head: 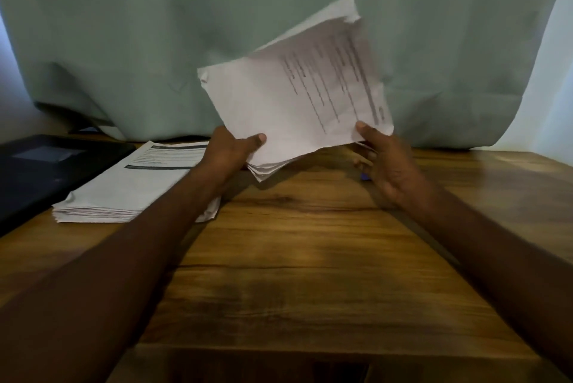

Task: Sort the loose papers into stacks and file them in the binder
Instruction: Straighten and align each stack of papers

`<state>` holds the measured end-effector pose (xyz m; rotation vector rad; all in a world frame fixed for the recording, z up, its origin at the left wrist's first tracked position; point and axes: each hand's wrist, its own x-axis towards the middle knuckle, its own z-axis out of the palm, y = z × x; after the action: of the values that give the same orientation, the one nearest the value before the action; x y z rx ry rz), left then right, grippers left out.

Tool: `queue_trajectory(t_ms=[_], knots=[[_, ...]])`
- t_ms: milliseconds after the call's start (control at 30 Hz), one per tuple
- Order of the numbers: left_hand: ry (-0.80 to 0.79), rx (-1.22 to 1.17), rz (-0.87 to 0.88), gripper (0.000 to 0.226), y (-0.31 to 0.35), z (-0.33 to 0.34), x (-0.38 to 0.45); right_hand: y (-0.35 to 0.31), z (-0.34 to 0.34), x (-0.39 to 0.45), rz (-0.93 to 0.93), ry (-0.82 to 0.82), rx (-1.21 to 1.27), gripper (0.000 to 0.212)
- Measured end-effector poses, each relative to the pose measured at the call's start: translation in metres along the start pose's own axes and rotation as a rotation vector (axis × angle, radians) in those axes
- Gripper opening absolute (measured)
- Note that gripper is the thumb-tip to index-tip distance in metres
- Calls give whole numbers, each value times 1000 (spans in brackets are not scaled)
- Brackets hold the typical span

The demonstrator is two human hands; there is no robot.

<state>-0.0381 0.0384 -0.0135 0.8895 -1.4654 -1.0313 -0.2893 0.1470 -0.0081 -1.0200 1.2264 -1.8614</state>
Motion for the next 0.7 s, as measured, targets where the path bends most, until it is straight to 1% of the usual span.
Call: queue_trajectory(t_ms=[67,133,200,233,300,333,433,533,567,600,633,700], knots=[[-19,-155,-71,59,1,4,-3,-3,-3,2,55,-83,75,34],[-61,-303,-150,62,1,13,-9,0,-3,2,126,-142,74,47],[-122,-390,-233,67,-1,27,-18,5,0,2,159,-136,105,53],[-156,-378,-260,63,0,35,-25,5,2,2,169,-111,171,51],[-220,-346,-293,49,1,50,-36,5,1,3,196,-43,322,42],[-248,-359,-296,45,2,55,-39,4,-1,4,210,-12,356,40],[-302,-373,-287,49,7,60,-46,5,-9,8,205,24,323,41],[-349,-326,-286,40,19,54,-48,4,-12,12,163,44,297,43],[-366,-378,-283,37,24,50,-46,3,-12,12,155,44,304,42],[-375,-468,-283,39,29,46,-41,1,-14,13,151,39,315,42],[-367,-559,-282,46,34,39,-35,0,-15,13,150,19,321,43],[-318,-708,-291,67,40,18,-20,-3,-21,13,153,-41,285,46]])
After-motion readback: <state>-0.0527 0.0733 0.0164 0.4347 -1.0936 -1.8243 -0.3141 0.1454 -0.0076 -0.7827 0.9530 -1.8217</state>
